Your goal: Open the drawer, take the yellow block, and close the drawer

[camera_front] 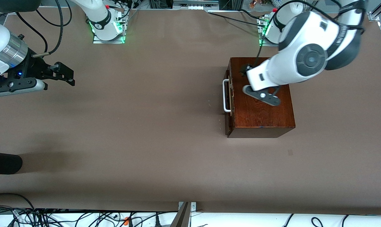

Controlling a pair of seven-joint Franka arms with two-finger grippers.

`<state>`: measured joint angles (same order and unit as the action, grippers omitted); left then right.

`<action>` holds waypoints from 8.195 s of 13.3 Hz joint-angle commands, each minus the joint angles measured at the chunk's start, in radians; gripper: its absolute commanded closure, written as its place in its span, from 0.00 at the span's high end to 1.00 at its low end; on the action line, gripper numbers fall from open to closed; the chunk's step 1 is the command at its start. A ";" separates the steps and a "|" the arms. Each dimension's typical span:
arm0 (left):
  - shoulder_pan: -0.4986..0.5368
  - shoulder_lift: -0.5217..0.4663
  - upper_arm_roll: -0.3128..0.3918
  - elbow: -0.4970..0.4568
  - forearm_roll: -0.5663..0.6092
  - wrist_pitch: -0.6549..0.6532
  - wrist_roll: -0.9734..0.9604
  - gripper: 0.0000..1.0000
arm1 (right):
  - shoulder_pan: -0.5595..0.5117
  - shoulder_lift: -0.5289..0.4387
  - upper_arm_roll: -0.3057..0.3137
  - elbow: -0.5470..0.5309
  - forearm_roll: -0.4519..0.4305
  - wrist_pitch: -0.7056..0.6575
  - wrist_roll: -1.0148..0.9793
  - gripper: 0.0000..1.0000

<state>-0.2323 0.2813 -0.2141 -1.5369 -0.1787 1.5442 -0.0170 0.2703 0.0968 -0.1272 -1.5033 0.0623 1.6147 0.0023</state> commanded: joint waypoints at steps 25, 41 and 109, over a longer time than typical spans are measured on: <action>-0.386 0.179 0.007 -0.289 0.487 0.514 -0.713 1.00 | 0.000 -0.006 0.001 0.009 -0.012 -0.010 0.002 1.00; -0.436 0.272 0.004 -0.175 0.478 0.625 -0.865 1.00 | 0.000 -0.006 0.000 0.009 -0.012 -0.010 0.001 1.00; 0.179 -0.314 0.189 -0.106 0.189 0.022 -0.057 1.00 | 0.642 0.748 0.232 0.420 -0.217 0.453 -0.412 1.00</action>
<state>-0.0614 -0.0230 -0.0172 -1.6343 -0.0086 1.5691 -0.0937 0.9109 0.8197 0.1056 -1.1223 -0.1397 2.0656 -0.3979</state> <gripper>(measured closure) 0.000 0.000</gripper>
